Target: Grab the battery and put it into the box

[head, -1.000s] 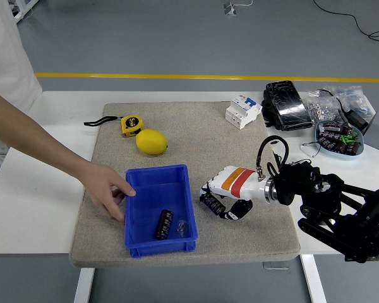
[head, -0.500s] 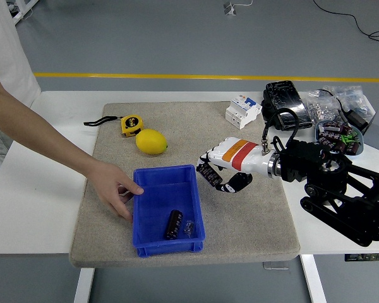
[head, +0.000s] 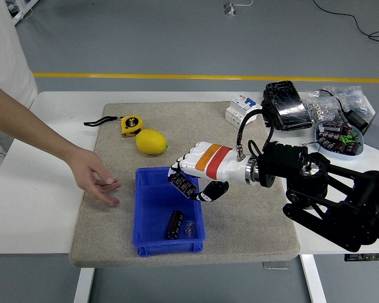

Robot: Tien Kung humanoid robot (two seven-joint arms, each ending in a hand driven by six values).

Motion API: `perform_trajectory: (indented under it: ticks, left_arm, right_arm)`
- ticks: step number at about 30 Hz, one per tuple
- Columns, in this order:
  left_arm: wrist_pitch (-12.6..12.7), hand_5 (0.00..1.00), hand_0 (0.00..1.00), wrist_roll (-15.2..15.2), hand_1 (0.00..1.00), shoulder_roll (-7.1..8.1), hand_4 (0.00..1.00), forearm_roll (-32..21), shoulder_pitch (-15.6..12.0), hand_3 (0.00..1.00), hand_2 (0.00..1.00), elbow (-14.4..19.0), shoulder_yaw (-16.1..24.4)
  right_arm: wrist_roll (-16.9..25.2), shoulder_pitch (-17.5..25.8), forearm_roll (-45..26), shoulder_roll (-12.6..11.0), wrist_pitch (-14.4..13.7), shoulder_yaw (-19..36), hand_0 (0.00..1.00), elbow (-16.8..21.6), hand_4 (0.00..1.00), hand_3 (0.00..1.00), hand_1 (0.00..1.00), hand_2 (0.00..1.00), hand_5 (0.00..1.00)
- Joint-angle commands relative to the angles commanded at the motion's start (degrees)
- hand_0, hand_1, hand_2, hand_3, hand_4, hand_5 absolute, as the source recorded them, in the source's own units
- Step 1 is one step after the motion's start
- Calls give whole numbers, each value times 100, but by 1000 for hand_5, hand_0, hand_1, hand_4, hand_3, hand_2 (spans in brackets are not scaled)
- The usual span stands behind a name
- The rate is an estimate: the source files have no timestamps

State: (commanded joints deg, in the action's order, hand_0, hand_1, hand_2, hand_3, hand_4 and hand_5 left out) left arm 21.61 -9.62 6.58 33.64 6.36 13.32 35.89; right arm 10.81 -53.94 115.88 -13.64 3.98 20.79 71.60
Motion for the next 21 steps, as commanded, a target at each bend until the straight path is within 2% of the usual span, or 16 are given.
perform_trajectory:
  ticks: [1, 2, 7, 8, 13, 14, 21]
  left_arm:
    - [0, 565, 529, -2, 487, 1, 681, 8, -1, 597, 558, 0, 4]
    - [0, 567, 524, -4, 486, 2, 683, 16, -1, 597, 556, 0, 7]
    - [7, 567, 524, 3, 486, 3, 683, 9, -5, 597, 556, -3, 10]
    - [8, 567, 523, 4, 486, 4, 683, 7, -3, 596, 557, -3, 9]
    - [12, 567, 523, 16, 486, 4, 683, -29, 10, 596, 557, -3, -10]
    - [12, 567, 524, 16, 485, 4, 683, -31, 13, 597, 556, -4, -10]
    - [14, 567, 522, 23, 483, 0, 683, -66, 30, 597, 556, -4, -35]
  right_arm:
    - [-8, -20, -7, 16, 16, -60, 468, 2, 615, 495, 444, 505, 39]
    - [-27, -47, -19, 34, 55, -128, 539, -6, 905, 800, 536, 705, 245]
    - [-51, -91, -53, 60, 148, -228, 539, -47, 905, 800, 536, 705, 245]
    - [-42, -95, -53, 58, 172, -225, 654, -55, 998, 998, 671, 877, 399]
    - [-4, -116, -240, 28, 236, -207, 654, -57, 998, 998, 671, 877, 399]
    - [0, -120, -261, 25, 228, -201, 688, -58, 998, 998, 697, 930, 450]
    - [55, -106, -282, -13, 35, 151, 687, -27, 998, 998, 693, 927, 463]
